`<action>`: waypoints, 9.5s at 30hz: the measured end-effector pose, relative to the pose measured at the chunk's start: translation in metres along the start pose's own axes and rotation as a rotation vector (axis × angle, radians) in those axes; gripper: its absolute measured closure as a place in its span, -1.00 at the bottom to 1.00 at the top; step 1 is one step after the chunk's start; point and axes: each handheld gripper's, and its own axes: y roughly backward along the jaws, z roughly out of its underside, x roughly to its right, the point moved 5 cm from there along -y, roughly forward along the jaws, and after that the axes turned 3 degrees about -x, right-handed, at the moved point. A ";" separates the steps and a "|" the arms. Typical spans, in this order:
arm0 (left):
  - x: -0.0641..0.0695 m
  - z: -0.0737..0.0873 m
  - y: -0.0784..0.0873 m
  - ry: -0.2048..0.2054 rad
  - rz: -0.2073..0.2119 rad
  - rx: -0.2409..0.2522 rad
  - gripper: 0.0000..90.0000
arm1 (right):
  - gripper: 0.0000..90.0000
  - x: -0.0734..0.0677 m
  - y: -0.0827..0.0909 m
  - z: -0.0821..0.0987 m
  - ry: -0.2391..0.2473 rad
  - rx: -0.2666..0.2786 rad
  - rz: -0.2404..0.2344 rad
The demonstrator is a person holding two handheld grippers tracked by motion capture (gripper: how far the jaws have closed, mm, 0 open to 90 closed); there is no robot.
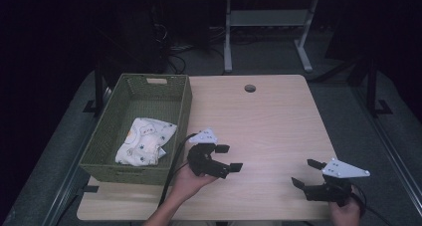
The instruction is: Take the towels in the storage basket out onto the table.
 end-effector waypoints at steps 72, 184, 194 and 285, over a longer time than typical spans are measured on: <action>-0.106 -0.013 0.151 0.101 -0.131 -0.114 -0.61 | -0.69 0.002 0.001 -0.001 0.004 -0.012 0.004; -0.197 0.059 0.169 0.401 -0.498 -0.599 0.71 | -0.69 0.000 0.009 -0.003 0.035 0.007 0.008; -0.179 0.038 0.208 0.431 -0.500 -0.345 0.71 | -0.69 -0.001 0.009 -0.003 0.041 0.004 0.013; -0.092 -0.074 0.156 0.309 -0.043 0.158 0.70 | -0.69 0.003 0.012 -0.004 0.017 0.044 0.019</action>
